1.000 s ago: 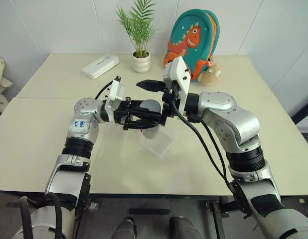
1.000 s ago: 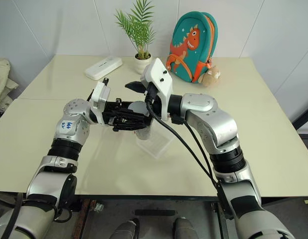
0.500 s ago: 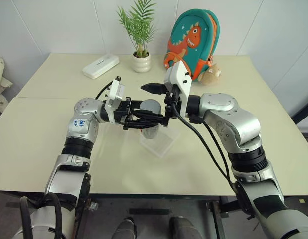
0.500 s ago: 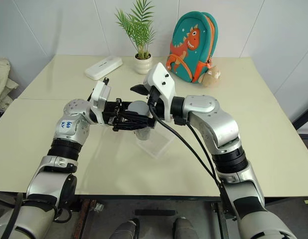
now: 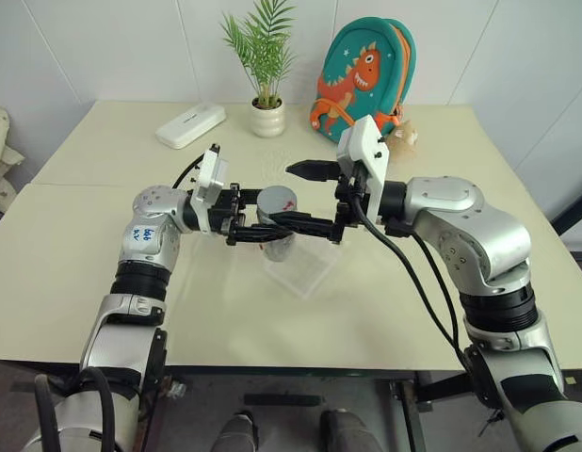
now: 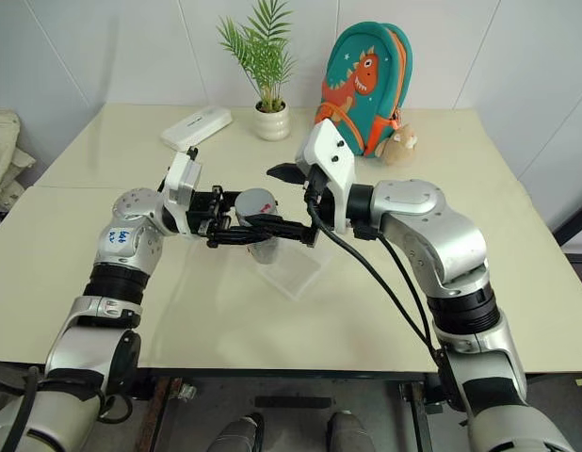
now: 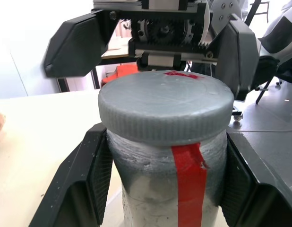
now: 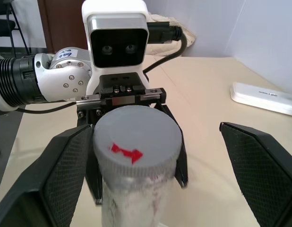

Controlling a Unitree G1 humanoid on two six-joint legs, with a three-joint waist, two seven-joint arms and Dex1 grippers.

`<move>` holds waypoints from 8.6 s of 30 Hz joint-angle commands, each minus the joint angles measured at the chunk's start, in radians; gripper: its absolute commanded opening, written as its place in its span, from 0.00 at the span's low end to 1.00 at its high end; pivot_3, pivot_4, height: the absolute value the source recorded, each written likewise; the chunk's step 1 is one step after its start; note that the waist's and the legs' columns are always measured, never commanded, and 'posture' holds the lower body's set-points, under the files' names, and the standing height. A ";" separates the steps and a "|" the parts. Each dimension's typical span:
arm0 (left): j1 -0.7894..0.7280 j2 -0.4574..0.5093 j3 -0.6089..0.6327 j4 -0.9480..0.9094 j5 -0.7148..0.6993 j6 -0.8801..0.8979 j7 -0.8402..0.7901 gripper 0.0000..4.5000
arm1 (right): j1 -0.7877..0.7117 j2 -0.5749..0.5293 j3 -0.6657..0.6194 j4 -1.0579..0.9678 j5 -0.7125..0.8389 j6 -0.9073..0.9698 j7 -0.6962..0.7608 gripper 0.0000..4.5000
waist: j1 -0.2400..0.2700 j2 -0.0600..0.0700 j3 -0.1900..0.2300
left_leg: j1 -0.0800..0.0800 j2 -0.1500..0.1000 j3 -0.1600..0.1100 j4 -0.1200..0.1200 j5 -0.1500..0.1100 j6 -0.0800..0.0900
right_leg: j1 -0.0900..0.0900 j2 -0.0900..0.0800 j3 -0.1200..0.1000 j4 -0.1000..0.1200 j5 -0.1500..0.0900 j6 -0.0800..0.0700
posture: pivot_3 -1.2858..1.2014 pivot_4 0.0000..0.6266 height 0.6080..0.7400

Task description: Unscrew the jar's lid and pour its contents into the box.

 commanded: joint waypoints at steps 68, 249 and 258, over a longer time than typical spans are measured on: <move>0.010 -0.018 -0.008 -0.095 -0.051 0.028 -0.047 0.57 | -0.004 -0.061 -0.054 0.034 0.057 -0.021 0.000 1.00 | -0.001 0.000 0.000 | -0.009 0.000 0.000 0.005 0.000 0.000 | -0.009 0.000 0.000 0.005 0.000 0.000 | 0.52 0.24 1.00; -0.051 -0.031 -0.042 0.011 -0.028 -0.030 -0.076 0.57 | -0.005 0.000 -0.012 -0.100 0.137 0.144 -0.071 0.96 | -0.001 0.000 0.000 | -0.011 0.000 -0.001 0.008 0.000 0.000 | -0.010 0.001 0.000 0.008 0.000 0.000 | 0.52 0.24 1.00; -0.046 -0.030 -0.042 0.004 -0.028 -0.029 -0.072 0.57 | -0.005 0.001 -0.023 -0.113 0.168 0.155 -0.071 0.56 | -0.001 0.000 0.000 | -0.011 0.000 -0.001 0.008 0.000 0.000 | -0.010 0.001 0.000 0.008 0.000 0.000 | 0.52 0.24 1.00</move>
